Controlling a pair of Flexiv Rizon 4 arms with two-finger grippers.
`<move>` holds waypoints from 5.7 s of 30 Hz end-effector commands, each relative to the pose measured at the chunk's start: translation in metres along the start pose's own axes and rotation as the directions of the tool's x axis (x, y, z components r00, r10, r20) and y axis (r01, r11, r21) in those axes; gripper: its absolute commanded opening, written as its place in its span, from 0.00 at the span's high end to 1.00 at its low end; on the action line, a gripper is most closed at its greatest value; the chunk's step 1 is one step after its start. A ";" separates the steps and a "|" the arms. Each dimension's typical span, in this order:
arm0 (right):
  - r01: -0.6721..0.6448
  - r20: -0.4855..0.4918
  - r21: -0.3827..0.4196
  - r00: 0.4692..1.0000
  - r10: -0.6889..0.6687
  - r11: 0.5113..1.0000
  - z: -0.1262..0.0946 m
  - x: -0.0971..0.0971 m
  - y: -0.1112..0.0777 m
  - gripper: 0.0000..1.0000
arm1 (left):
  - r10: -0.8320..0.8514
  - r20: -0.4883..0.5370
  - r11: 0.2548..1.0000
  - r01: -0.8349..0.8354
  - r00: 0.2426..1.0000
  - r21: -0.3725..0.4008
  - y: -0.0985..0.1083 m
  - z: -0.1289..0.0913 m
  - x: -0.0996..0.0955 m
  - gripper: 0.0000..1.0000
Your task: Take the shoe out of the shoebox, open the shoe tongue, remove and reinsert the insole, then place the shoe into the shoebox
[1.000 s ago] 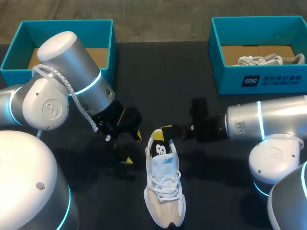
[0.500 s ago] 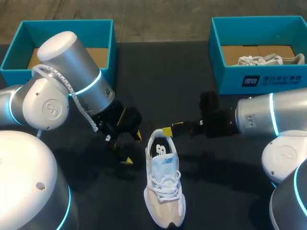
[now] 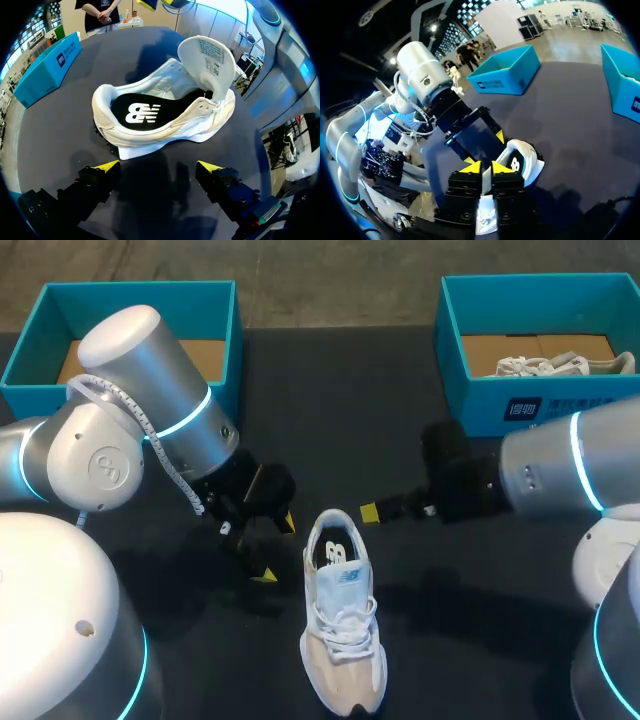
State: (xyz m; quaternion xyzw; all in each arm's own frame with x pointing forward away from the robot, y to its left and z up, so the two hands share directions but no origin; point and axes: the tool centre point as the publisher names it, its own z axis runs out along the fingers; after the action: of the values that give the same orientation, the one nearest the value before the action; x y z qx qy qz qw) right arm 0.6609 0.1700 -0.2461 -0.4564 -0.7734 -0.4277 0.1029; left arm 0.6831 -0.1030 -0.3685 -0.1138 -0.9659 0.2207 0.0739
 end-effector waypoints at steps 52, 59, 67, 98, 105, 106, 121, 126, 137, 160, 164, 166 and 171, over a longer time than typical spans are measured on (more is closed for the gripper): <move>-0.170 0.463 0.145 0.882 0.085 0.975 0.080 0.013 -0.009 1.00 | 0.027 0.007 0.997 -0.026 1.000 -0.078 0.054 -0.068 -0.001 0.00; -0.170 0.463 0.145 0.882 0.085 0.975 0.080 0.013 -0.009 1.00 | 0.027 0.007 0.997 -0.026 1.000 -0.078 0.054 -0.068 -0.001 0.00; -0.177 0.504 0.184 0.861 0.062 0.967 0.092 0.012 -0.002 1.00 | 0.009 0.012 0.995 -0.008 1.000 -0.101 0.062 -0.075 -0.006 0.00; -0.242 0.639 0.206 0.767 0.057 0.948 0.102 -0.037 -0.026 1.00 | 0.275 -0.033 0.961 -0.275 0.961 -0.013 0.097 -0.106 -0.011 0.00; -0.232 0.637 0.211 0.769 0.046 0.950 0.103 -0.038 -0.025 1.00 | 0.275 -0.033 0.961 -0.275 0.961 -0.013 0.097 -0.106 -0.011 0.00; -0.227 0.635 0.213 0.771 0.042 0.950 0.104 -0.039 -0.023 1.00 | 0.261 -0.033 0.965 -0.262 0.965 -0.007 0.096 -0.106 -0.012 0.00; -0.194 0.667 0.226 0.745 -0.007 0.955 0.105 -0.061 -0.021 1.00 | 0.227 -0.044 0.974 -0.226 0.973 0.021 0.104 -0.117 -0.035 0.00; -0.188 0.692 0.231 0.721 -0.025 0.955 0.113 -0.060 -0.023 1.00 | 0.227 -0.044 0.974 -0.226 0.973 0.021 0.104 -0.117 -0.035 0.00; -0.244 0.774 0.196 0.633 0.003 0.950 0.129 -0.058 -0.028 1.00 | 0.227 -0.044 0.974 -0.226 0.973 0.021 0.104 -0.117 -0.035 0.00; -0.321 0.787 0.187 0.615 0.054 0.928 0.136 -0.068 -0.047 1.00 | 0.227 -0.044 0.974 -0.226 0.973 0.021 0.104 -0.117 -0.035 0.00; -0.289 0.798 0.160 0.600 0.049 0.944 0.121 -0.054 -0.045 1.00 | 0.227 -0.044 0.974 -0.226 0.973 0.021 0.104 -0.117 -0.035 0.00; -0.269 0.804 0.151 0.593 0.040 0.951 0.118 -0.050 -0.044 1.00 | 0.227 -0.044 0.974 -0.226 0.973 0.021 0.104 -0.117 -0.035 0.00; -0.237 0.801 0.136 0.597 0.034 0.962 0.114 -0.051 -0.040 1.00 | 0.227 -0.044 0.974 -0.226 0.973 0.021 0.104 -0.117 -0.035 0.00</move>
State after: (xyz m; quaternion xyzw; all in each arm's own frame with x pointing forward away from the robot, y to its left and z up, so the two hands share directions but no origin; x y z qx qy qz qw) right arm 0.6921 0.2170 -0.3657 -0.6321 -0.7590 -0.0543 -0.1463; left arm 0.7590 0.0266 -0.3135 -0.2276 -0.9425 0.2340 0.0719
